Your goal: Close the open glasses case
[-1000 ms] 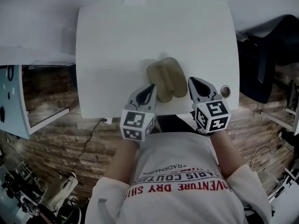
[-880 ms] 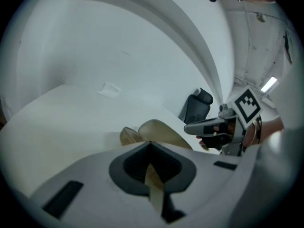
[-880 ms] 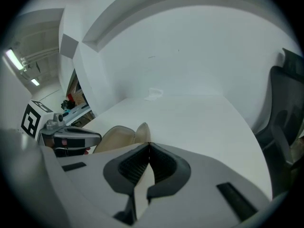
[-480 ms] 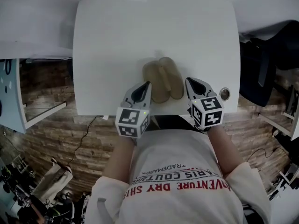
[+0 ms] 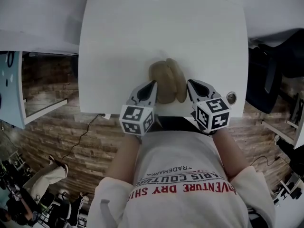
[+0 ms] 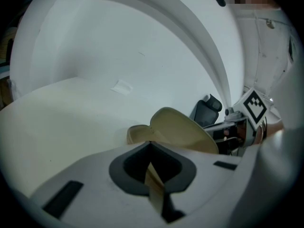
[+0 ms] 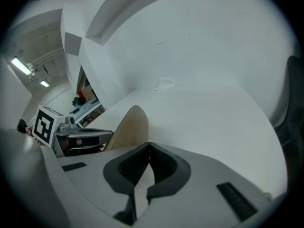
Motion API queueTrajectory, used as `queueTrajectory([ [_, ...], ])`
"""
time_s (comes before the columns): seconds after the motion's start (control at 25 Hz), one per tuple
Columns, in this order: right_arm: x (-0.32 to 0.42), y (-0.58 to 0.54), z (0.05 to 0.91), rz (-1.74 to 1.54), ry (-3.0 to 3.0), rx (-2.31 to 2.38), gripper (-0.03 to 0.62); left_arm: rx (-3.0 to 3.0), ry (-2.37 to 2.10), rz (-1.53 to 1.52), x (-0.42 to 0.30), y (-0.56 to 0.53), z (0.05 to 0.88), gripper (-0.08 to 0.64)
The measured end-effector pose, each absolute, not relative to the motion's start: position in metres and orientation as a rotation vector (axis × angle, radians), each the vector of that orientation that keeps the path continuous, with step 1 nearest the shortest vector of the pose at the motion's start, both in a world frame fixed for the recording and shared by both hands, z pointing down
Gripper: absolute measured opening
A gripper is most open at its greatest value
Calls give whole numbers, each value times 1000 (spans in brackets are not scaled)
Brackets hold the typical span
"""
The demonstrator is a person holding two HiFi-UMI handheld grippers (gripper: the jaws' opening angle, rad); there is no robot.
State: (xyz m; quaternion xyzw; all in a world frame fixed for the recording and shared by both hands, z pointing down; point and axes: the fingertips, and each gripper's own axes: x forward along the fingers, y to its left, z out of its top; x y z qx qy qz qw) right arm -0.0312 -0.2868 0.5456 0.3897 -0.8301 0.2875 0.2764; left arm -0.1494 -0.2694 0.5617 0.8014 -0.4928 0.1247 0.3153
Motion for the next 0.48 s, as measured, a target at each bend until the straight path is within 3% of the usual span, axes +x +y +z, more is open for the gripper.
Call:
queueTrajectory([
  [0.48,-70,-281,518,715,-2295,980,12,2099,-1253,254,-158,-270,563,-3],
])
